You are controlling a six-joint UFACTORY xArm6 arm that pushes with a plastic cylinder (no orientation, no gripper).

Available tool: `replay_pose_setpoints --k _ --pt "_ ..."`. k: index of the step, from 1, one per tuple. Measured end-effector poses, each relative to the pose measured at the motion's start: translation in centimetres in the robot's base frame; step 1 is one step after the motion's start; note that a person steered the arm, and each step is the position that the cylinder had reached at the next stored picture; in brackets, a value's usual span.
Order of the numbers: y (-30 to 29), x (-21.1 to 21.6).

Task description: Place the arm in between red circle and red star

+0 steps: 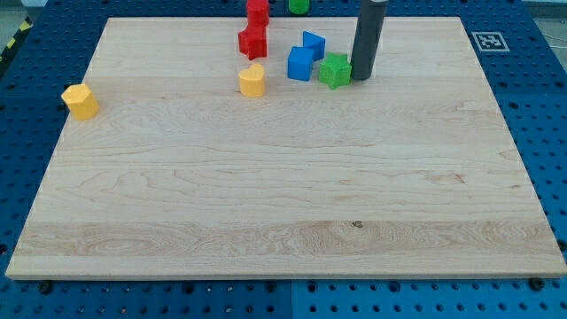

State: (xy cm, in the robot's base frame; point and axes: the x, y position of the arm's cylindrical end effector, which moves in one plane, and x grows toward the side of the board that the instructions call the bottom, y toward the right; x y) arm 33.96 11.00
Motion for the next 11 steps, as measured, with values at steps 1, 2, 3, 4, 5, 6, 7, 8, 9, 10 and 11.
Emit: replay_pose_setpoints --k 1,2,3,4,5,6,7,8,9,10,11 --pt "0.0 0.8" --pt "0.8 0.5" --pt "1.9 -3.4" --pt "3.5 -8.9" --pt "4.4 -13.8" --pt "4.3 -14.8" --pt "2.2 -14.8" --pt "-2.1 -14.2" --pt "-7.3 -13.1" --pt "-13.3 -12.9" --pt "-17.7 -12.9"
